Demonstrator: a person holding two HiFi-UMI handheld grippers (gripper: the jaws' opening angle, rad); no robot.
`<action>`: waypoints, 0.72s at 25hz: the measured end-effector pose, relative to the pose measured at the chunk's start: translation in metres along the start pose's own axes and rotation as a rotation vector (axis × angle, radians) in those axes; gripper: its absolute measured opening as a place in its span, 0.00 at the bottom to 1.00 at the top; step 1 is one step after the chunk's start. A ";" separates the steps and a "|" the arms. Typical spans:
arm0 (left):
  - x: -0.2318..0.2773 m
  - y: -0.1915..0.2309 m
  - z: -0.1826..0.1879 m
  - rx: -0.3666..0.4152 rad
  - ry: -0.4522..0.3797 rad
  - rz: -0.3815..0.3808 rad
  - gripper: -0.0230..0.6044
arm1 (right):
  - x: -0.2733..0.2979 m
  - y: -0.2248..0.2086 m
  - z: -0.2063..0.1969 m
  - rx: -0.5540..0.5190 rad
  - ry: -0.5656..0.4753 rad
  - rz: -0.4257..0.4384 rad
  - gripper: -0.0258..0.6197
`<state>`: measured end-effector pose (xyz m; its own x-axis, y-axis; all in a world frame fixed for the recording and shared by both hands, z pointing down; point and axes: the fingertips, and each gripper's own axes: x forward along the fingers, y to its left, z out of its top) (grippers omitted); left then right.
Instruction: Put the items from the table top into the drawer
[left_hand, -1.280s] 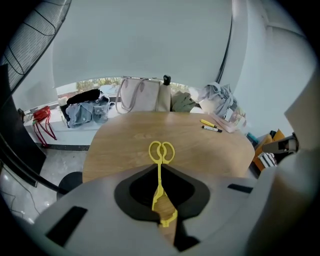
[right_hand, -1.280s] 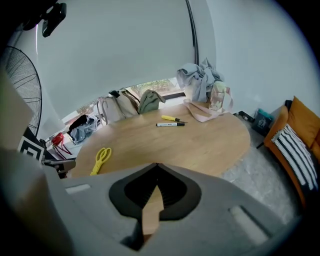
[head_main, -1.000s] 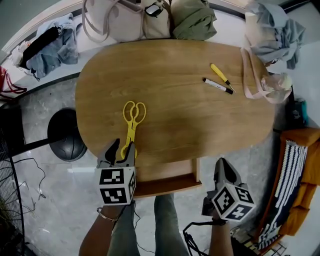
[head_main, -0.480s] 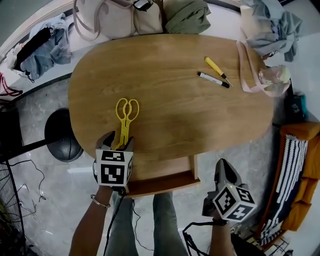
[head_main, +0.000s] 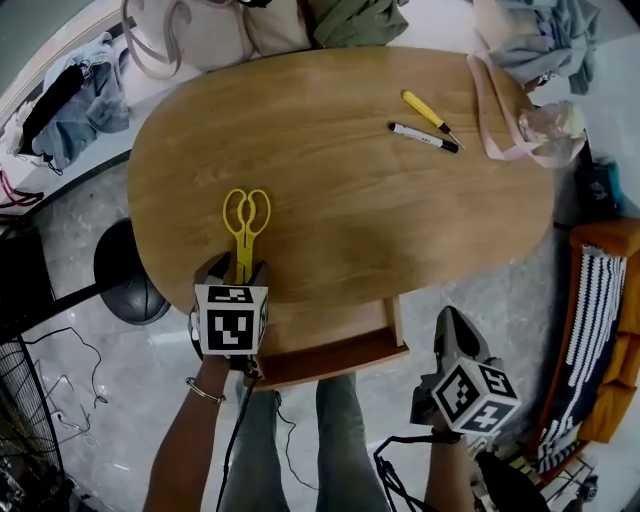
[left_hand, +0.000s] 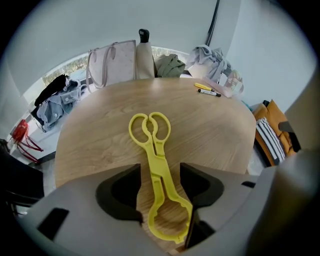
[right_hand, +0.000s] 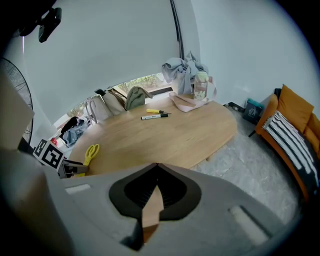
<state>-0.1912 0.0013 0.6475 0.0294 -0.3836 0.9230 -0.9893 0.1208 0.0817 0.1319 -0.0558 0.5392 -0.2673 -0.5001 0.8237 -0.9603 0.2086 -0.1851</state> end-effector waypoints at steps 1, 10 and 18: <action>0.001 0.001 0.001 0.008 0.000 0.007 0.41 | 0.001 0.000 -0.001 0.004 0.000 0.000 0.05; 0.004 0.004 0.001 0.019 0.036 0.000 0.30 | 0.002 -0.004 -0.005 0.034 0.002 -0.004 0.05; 0.006 0.002 0.002 0.032 0.057 0.001 0.23 | 0.001 -0.004 -0.008 0.053 -0.004 0.000 0.05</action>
<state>-0.1931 -0.0024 0.6521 0.0353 -0.3301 0.9433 -0.9934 0.0917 0.0693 0.1359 -0.0503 0.5455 -0.2676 -0.5034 0.8216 -0.9631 0.1637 -0.2134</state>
